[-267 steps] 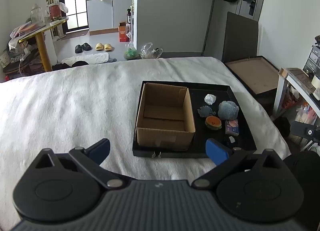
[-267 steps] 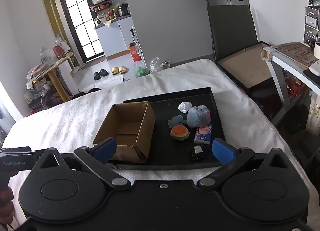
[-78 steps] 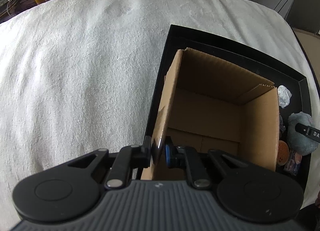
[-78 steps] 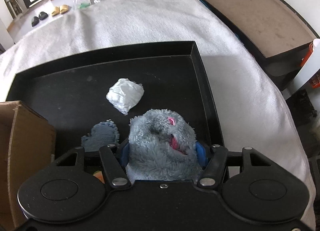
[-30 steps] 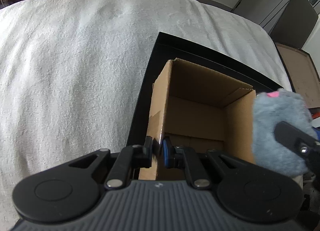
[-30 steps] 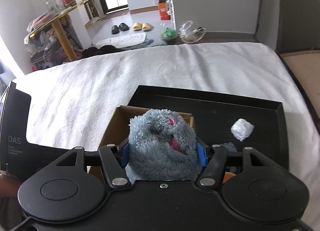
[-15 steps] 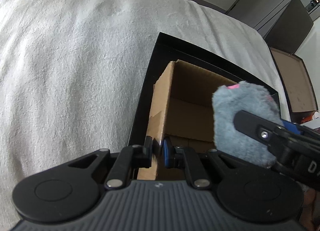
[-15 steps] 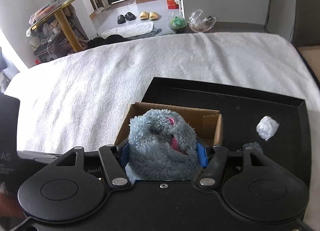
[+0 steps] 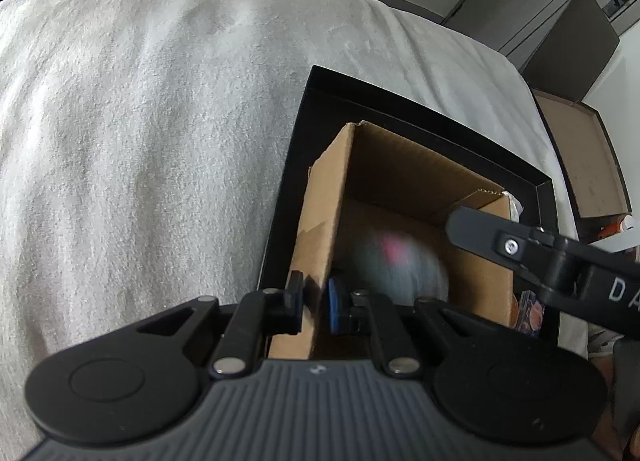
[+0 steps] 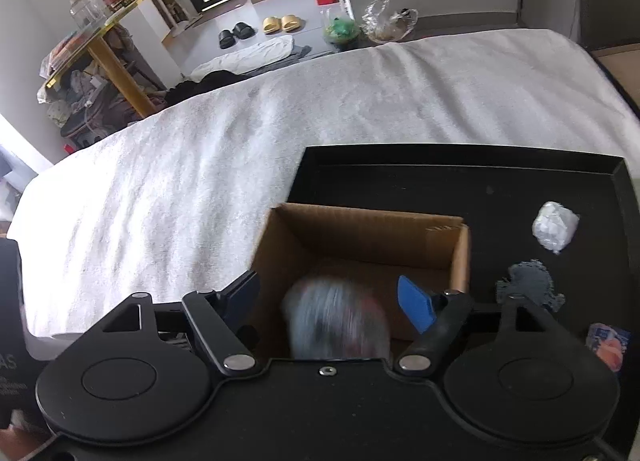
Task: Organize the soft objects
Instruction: 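Carry the grey plush with the right gripper and drop it into the box, then lower the right gripper and grasp the printed tissue pack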
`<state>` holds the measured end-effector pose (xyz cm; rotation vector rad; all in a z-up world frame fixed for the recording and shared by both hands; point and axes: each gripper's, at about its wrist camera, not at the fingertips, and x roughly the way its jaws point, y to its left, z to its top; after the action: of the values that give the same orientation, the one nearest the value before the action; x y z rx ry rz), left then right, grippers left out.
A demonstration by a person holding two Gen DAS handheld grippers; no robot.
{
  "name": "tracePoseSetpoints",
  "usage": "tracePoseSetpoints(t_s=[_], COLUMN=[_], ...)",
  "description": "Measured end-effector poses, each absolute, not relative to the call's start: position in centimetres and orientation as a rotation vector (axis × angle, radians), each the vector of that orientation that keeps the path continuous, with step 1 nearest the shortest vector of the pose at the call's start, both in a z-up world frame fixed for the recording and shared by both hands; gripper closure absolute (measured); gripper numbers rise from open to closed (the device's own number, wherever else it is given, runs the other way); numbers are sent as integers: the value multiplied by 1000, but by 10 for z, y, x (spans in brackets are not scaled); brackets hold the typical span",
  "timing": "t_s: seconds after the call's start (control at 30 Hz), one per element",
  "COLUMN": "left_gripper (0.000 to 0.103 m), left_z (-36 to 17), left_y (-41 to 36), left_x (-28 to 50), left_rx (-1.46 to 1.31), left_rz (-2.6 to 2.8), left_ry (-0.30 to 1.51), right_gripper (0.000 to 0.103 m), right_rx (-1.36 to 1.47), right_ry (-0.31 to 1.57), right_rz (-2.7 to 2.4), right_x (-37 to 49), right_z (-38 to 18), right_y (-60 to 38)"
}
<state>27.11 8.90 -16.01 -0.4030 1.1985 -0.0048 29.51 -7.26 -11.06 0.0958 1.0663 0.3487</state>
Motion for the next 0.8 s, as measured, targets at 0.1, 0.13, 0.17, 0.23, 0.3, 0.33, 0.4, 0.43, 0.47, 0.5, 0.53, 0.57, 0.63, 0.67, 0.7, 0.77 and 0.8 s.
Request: tracePoseSetpoints(t_s=[0.1, 0.13, 0.17, 0.23, 0.3, 0.33, 0.4, 0.43, 0.47, 0.5, 0.53, 0.57, 0.63, 0.67, 0.7, 0.77, 0.8], left_gripper=[92, 92, 92, 92, 92, 90, 89, 89, 86, 84, 76, 67, 56, 52, 50, 41, 40], left_z=[-161, -161, -161, -160, -159, -158, -157, -156, -156, -155, -155, -155, -154, -153, -152, -149, -149], left_y=[88, 87, 87, 84, 82, 81, 78, 77, 75, 74, 73, 72, 70, 69, 69, 66, 64], left_x=[271, 271, 270, 268, 266, 264, 262, 261, 260, 259, 258, 258, 255, 253, 251, 250, 249], left_rx=[-394, -388, -387, -376, -366, -357, -339, -333, -326, -318, -306, -294, -273, -265, -258, -241, -234], left_rz=[-1, 3, 4, 7, 17, 20, 27, 28, 29, 35, 44, 52, 70, 80, 88, 100, 107], left_ry=[1199, 1202, 1203, 1205, 1206, 1202, 1201, 1202, 1206, 1210, 1213, 1214, 1213, 1209, 1204, 1197, 1195], right_gripper=[27, 27, 27, 27, 27, 27, 27, 27, 27, 27, 27, 27, 27, 27, 27, 27, 27], right_rx=[94, 90, 85, 83, 86, 85, 81, 75, 69, 66, 71, 80, 91, 94, 99, 112, 121], right_ry=[1072, 1072, 1070, 1070, 1069, 1067, 1064, 1062, 1058, 1050, 1045, 1041, 1032, 1028, 1026, 1028, 1030], right_rz=[324, 318, 310, 296, 283, 275, 250, 230, 213, 197, 187, 174, 147, 135, 119, 98, 83], right_x=[290, 288, 285, 281, 277, 275, 271, 269, 267, 264, 262, 260, 257, 255, 254, 253, 252], right_z=[-111, -111, -111, -110, -110, -110, -109, -109, -108, -108, -109, -109, -110, -111, -113, -116, -118], right_y=[-82, -85, -89, -95, -101, -104, -110, -112, -116, -120, -124, -129, -139, -144, -151, -161, -168])
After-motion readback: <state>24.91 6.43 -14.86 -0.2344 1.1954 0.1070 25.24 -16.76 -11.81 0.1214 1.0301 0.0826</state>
